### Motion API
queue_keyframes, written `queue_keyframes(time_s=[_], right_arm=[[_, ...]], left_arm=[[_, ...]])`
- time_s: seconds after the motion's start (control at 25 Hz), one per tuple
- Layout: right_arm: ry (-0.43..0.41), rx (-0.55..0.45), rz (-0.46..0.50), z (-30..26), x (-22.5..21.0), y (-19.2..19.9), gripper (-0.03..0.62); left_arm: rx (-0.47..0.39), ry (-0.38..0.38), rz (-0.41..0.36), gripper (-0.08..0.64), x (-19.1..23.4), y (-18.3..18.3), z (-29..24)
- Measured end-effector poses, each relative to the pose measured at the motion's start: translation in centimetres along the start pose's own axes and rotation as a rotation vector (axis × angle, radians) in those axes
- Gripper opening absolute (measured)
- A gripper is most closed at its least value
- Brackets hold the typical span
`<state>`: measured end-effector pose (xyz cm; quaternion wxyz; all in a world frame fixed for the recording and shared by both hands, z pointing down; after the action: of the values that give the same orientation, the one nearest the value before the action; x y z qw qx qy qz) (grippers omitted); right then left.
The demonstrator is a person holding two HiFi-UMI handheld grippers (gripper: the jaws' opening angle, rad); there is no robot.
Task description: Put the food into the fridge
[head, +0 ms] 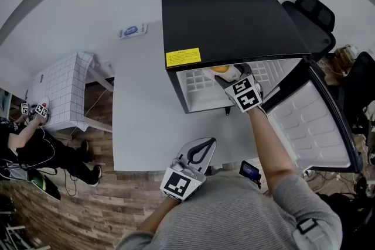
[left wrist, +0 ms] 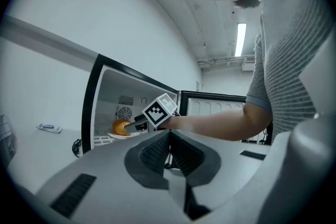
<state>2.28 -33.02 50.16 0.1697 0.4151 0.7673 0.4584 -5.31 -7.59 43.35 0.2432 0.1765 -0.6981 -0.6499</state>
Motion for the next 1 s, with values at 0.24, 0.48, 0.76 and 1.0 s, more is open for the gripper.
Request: queue_keyframes(time_s=[0.24, 0.48, 0.76, 1.0], right_arm=[[0.036, -0.032, -0.025, 1.2, 0.1, 0.2, 0.327], [0.047, -0.069, -0.034, 2.6, 0.3, 0.3, 0.325], [0.055, -0.089, -0.03, 3.4, 0.8, 0.3, 0.297], [0.097, -0.121, -0.015, 4.4, 0.8, -0.7, 0.122]], left_arm=[[-0.002, 0.025, 0.004, 0.011, -0.4, -0.2, -0.2], [0.033, 0.045, 0.005, 0.011, -0.7, 0.5, -0.1], [0.012, 0.051, 0.011, 0.011, -0.7, 0.1, -0.3], [0.016, 0.054, 0.008, 0.011, -0.5, 0.1, -0.2]])
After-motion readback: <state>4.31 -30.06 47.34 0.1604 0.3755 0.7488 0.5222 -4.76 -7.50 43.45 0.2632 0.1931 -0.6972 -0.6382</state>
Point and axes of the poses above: the fingertips, and each gripper's own axes: z backward along the fingers, x to its left, y out of its underside, the point moved 2 cm from there along z, backward along the fingers, and after that the axes turned 14 degrees about -y, right-handed, at the moved point
